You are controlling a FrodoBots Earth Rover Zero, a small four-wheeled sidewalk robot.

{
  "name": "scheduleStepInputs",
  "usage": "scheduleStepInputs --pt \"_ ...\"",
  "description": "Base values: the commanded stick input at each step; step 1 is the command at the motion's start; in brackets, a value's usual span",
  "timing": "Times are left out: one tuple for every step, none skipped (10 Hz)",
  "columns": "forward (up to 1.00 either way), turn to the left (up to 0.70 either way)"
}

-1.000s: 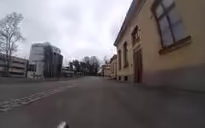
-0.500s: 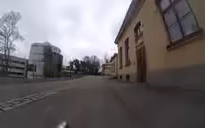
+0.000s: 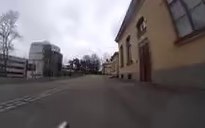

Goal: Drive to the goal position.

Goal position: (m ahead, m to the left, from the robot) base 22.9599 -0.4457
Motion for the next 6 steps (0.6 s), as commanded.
scheduleStepInputs --pt "1.0 0.0" --pt "1.0 0.0" --pt "1.0 0.0" --pt "1.0 -0.07" --pt "1.0 -0.07" --pt "1.0 0.0"
